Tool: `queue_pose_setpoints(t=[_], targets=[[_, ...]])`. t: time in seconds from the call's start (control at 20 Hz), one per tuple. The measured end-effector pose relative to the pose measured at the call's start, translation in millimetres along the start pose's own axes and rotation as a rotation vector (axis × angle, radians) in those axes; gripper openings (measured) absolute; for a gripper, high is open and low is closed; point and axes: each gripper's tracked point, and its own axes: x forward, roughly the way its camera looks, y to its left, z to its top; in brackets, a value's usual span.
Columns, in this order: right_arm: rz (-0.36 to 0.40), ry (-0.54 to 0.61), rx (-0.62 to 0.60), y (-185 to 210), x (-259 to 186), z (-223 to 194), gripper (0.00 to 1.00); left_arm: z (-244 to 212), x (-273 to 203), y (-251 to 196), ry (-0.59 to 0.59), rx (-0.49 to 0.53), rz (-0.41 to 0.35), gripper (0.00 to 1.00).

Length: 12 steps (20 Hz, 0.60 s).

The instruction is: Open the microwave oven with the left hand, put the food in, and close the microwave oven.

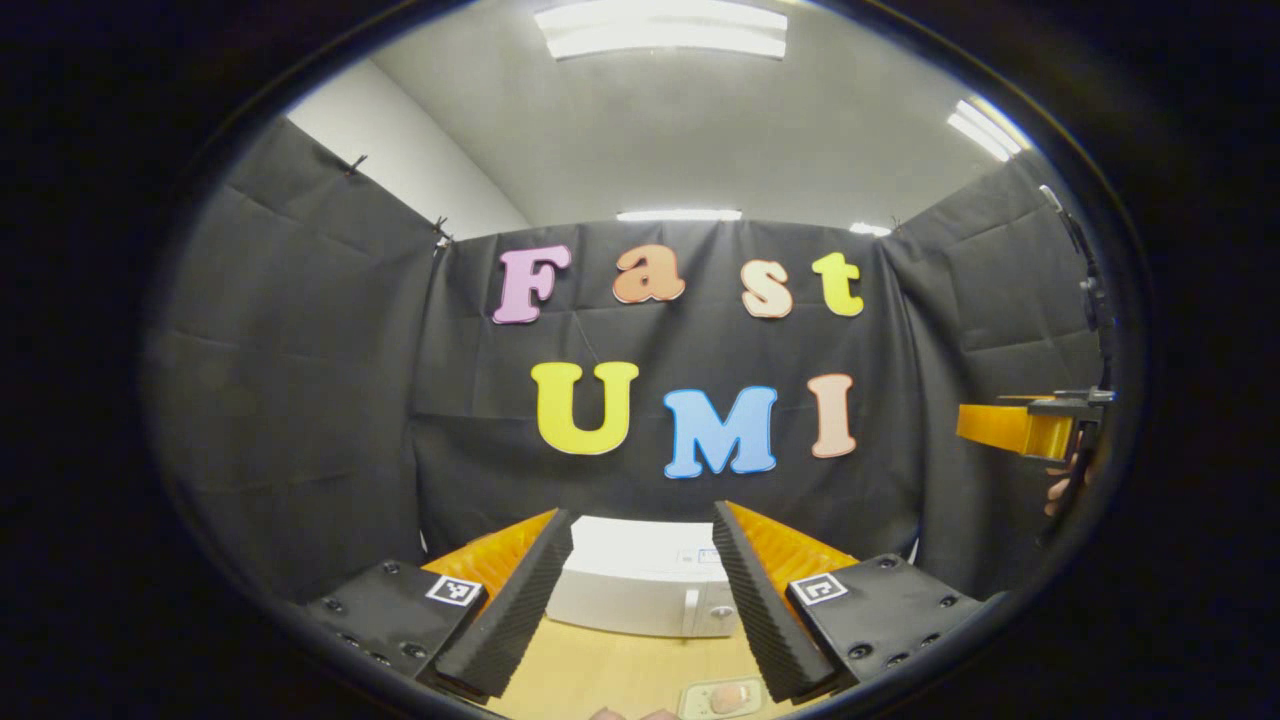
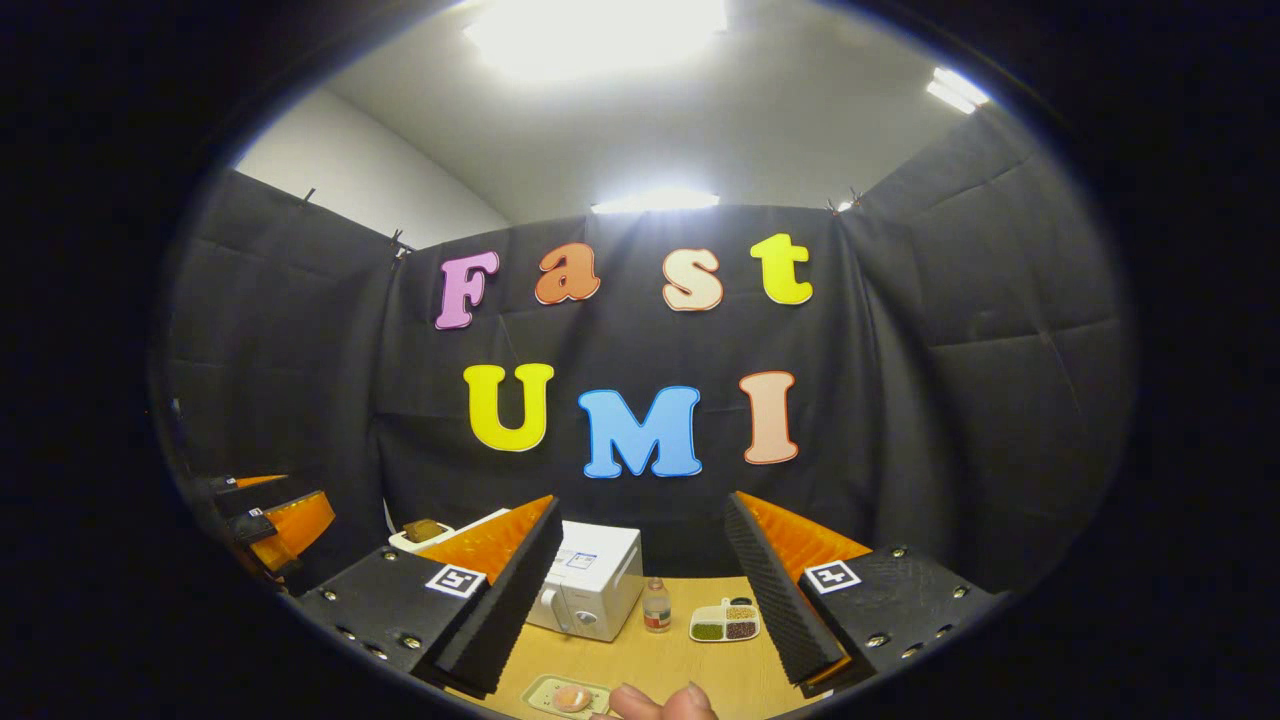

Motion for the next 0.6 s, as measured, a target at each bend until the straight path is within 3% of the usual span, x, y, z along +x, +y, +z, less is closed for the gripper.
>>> queue_pose_setpoints(t=[0.45,0.6], targets=[[0.032,0.051,0.022,-40,8,-29,1.0,-46,27,-57,0.056,0.067,-0.02,0.96],[-0.005,0.066,0.028,-53,14,-31,1.0,-72,45,-68,0.092,0.064,-0.036,0.97]])
